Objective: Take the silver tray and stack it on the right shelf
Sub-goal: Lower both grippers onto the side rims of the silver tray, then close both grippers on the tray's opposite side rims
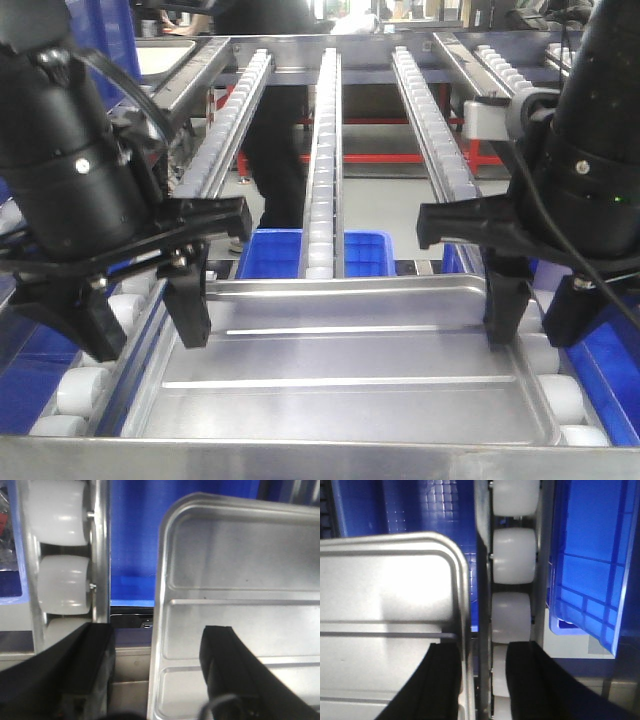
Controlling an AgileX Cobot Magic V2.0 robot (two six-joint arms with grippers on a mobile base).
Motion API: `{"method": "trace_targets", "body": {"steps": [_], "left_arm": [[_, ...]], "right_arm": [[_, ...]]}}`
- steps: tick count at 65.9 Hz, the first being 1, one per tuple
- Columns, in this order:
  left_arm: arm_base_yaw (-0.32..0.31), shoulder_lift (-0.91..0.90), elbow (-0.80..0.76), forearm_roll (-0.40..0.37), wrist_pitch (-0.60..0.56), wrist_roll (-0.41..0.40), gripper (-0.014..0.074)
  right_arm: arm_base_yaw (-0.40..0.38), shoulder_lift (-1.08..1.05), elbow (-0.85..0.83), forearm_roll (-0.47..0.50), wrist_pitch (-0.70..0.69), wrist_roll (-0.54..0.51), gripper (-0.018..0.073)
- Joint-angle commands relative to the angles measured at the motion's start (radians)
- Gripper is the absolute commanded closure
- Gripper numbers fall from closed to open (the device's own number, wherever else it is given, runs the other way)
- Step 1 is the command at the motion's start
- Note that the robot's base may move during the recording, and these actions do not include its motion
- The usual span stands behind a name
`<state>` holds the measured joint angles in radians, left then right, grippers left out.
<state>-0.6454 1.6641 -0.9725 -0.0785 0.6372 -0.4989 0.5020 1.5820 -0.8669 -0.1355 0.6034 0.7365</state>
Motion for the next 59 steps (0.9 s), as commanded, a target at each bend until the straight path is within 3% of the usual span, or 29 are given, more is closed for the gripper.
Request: {"method": "trace_targets", "body": {"steps": [1, 41, 59], "left_arm": [[-0.007, -0.034, -0.031, -0.013, -0.036, -0.012, 0.0298], [-0.007, 0.015, -0.031, 0.007, -0.030, -0.008, 0.0303], [-0.007, 0.015, -0.031, -0.004, -0.029, -0.008, 0.0414]], "right_arm": [[0.001, -0.033, -0.032, -0.004, -0.009, -0.011, 0.0196], [0.001, -0.027, -0.032, 0.000, -0.010, -0.011, 0.0197], [0.001, -0.026, -0.031, 0.003, -0.016, -0.011, 0.0197]]}}
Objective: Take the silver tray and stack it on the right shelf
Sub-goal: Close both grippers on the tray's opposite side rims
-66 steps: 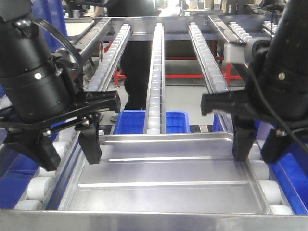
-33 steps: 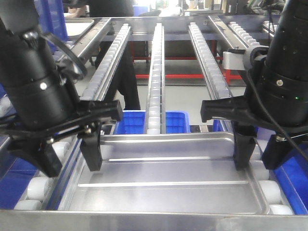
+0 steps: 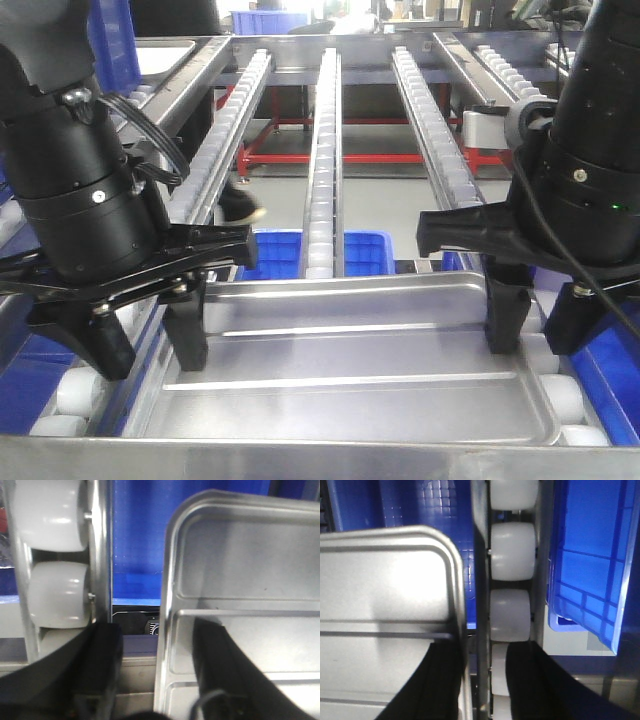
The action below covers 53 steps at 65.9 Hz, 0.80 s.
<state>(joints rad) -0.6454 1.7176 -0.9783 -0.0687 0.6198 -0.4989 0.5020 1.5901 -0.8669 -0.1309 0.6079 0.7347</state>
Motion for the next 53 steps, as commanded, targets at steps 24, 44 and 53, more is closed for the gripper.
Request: {"method": "trace_targets", "body": {"steps": [24, 44, 53], "left_arm": [[-0.007, -0.039, -0.025, -0.017, -0.011, -0.008, 0.0559], [-0.007, -0.039, -0.025, -0.017, -0.011, -0.008, 0.0697], [-0.007, -0.039, -0.025, -0.017, -0.011, -0.008, 0.0697]], "right_arm": [[0.001, -0.035, -0.031, 0.000, -0.020, -0.010, 0.0445], [0.001, -0.035, -0.031, 0.000, -0.020, -0.010, 0.0507], [0.001, -0.035, -0.031, 0.000, -0.020, -0.010, 0.0507]]}}
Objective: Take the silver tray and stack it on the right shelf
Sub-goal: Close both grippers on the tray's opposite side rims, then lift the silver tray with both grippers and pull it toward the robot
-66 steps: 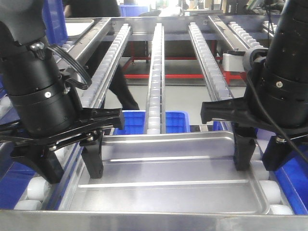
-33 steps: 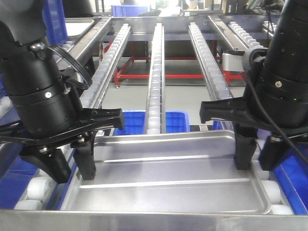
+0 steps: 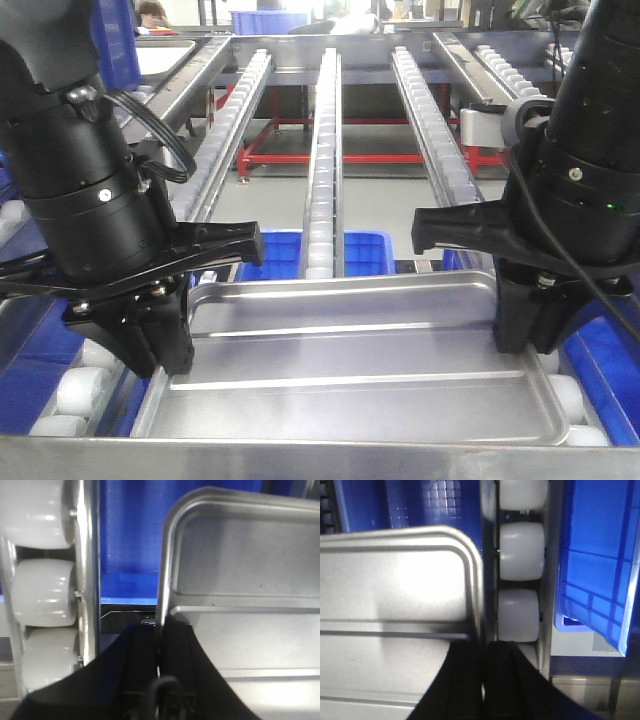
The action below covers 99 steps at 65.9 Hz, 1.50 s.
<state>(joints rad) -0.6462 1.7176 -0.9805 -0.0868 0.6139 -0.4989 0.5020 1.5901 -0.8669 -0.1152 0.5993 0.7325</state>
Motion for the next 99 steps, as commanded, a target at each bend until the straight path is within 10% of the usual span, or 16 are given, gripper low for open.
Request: {"method": "trace_targets", "body": {"steps": [1, 70, 99], "left_arm": [[-0.006, -0.039, -0.023, 0.001, -0.005, -0.008, 0.0697], [-0.006, -0.120, -0.169, 0.045, 0.219, -0.015, 0.0697], [-0.113, -0.309, -0.048, 0.159, 0.339, -0.283, 0.0696]], "right_arm": [[0.001, -0.035, -0.031, -0.016, -0.012, -0.008, 0.0507], [0.001, -0.115, -0.133, -0.017, 0.158, -0.007, 0.0507], [0.120, -0.230, -0.066, -0.004, 0.254, 0.121, 0.0507]]}}
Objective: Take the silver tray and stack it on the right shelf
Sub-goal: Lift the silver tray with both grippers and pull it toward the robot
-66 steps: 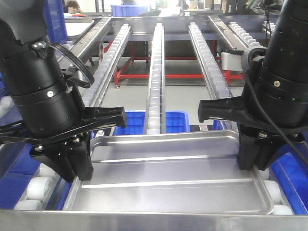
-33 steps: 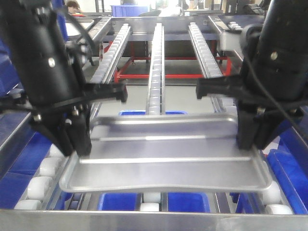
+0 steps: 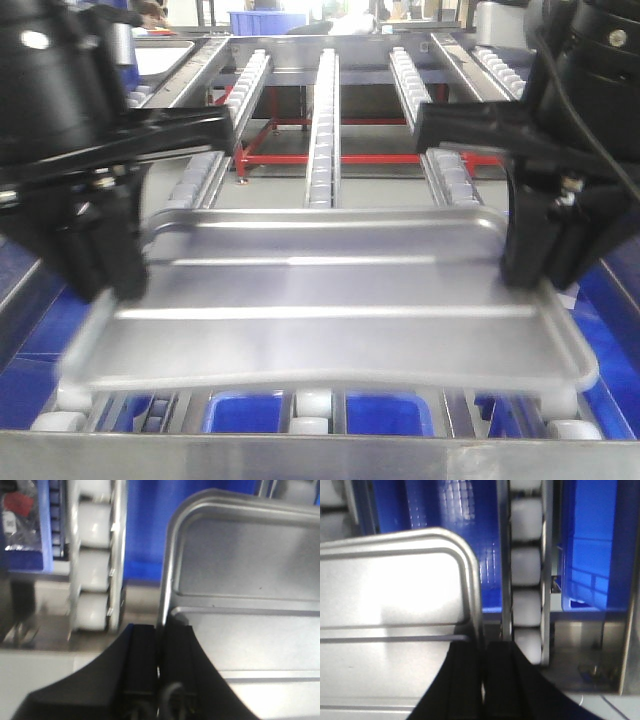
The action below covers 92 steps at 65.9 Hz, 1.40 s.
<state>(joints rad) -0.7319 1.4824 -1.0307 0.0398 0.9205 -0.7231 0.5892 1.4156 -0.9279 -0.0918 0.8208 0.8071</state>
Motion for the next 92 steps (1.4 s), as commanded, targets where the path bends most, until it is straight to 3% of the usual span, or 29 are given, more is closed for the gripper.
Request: {"method": "trace_targets", "body": {"steps": [1, 12, 31, 44, 61, 76, 92], "left_arm": [[-0.032, -0.080, 0.007, 0.033, 0.037, -0.063, 0.0696], [-0.079, -0.142, 0.048, 0.035, 0.064, -0.119, 0.0696], [-0.201, -0.198, 0.081, 0.093, 0.092, -0.239, 0.0696], [-0.222, -0.216, 0.081, 0.108, 0.108, -0.262, 0.0696], [-0.226, -0.234, 0.081, 0.130, 0.180, -0.262, 0.0696], [-0.273, -0.234, 0.081, 0.155, 0.182, -0.262, 0.0697], [-0.275, -0.234, 0.081, 0.155, 0.178, -0.262, 0.0697]], "right_arm": [[0.040, -0.060, -0.003, -0.027, 0.037, 0.055, 0.0507], [0.128, -0.120, 0.004, -0.037, 0.082, 0.132, 0.0507], [0.284, -0.179, 0.032, -0.141, 0.155, 0.296, 0.0507], [0.369, -0.220, 0.087, -0.145, 0.159, 0.381, 0.0507], [0.381, -0.226, 0.092, -0.153, 0.164, 0.390, 0.0507], [0.381, -0.226, 0.092, -0.156, 0.163, 0.390, 0.0507], [0.381, -0.226, 0.092, -0.158, 0.163, 0.390, 0.0507]]}}
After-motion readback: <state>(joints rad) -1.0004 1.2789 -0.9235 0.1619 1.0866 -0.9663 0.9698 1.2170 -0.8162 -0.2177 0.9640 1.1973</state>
